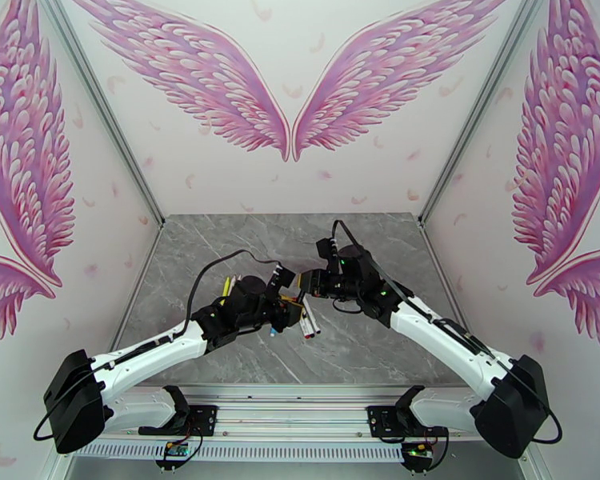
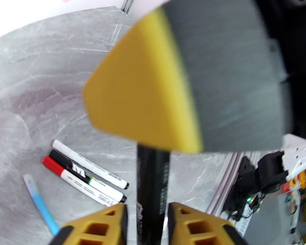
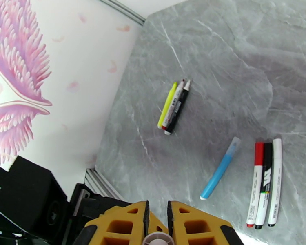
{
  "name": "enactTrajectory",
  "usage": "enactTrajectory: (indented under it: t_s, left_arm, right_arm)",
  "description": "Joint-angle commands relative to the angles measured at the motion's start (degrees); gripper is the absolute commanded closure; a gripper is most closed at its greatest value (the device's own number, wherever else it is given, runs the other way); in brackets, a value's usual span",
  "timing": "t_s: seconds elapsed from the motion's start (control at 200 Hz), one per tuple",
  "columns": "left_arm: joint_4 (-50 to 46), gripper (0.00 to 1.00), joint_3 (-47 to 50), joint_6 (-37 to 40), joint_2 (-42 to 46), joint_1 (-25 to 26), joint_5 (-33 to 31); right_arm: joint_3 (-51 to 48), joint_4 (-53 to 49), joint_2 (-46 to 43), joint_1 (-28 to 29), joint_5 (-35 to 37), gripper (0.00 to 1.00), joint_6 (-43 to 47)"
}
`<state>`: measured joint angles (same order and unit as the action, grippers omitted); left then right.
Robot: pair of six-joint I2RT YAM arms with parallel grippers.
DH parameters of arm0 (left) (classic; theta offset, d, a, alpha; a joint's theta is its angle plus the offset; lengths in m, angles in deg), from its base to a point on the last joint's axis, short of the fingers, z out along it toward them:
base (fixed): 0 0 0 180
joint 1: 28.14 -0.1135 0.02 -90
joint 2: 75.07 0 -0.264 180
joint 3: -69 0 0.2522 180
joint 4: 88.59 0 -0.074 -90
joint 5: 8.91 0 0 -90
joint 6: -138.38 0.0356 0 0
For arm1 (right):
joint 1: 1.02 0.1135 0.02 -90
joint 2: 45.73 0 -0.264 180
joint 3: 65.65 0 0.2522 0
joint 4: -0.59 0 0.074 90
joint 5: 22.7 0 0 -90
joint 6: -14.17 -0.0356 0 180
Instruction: Open the pen caps
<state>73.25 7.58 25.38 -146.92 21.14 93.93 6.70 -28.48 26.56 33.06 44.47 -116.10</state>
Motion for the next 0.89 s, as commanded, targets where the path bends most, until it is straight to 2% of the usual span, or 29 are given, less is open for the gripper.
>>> enactTrajectory:
  t_s: [0.0,0.17,0.29,0.365,0.435,0.565,0.72,0.89]
  left_arm:
    - [-0.43,0.64,-1.33,-2.70,0.22,-0.10,1.79]
    - [0.93,0.64,-0.64,-5.47,0.85,-1.73,4.21]
    - [1.85,0.66,-0.54,-6.53,2.31,-3.78,7.03]
    - [1.04,0.71,-0.93,-5.81,2.88,-4.35,8.35]
    - [-0.55,0.80,-1.62,-4.74,2.93,-4.47,8.85]
    - [-2.17,0.91,-1.37,-2.67,3.37,-4.39,9.10]
    - [-2.39,0.96,-0.59,-1.19,5.29,-4.27,9.95]
    - [-2.30,0.99,0.64,-0.19,6.20,-4.36,14.50]
  right_arm:
    - [-0.67,4.24,-1.63,0.41,-2.16,0.85,-0.05]
    - [-1.08,4.59,-2.08,0.54,-4.67,0.85,-0.85]
    - [-2.91,5.02,-3.26,0.59,-3.87,0.85,-1.17]
    - [-3.79,5.02,-3.76,0.64,-3.58,0.85,-1.30]
    - [-4.42,5.35,-3.78,0.70,-3.69,0.85,-1.39]
    - [-5.49,6.15,-4.38,0.72,-1.99,0.85,-1.65]
    - [-5.82,6.40,-4.54,0.57,0.42,0.87,-1.98]
    - [-4.28,8.48,-4.87,0.42,-3.94,0.87,2.86]
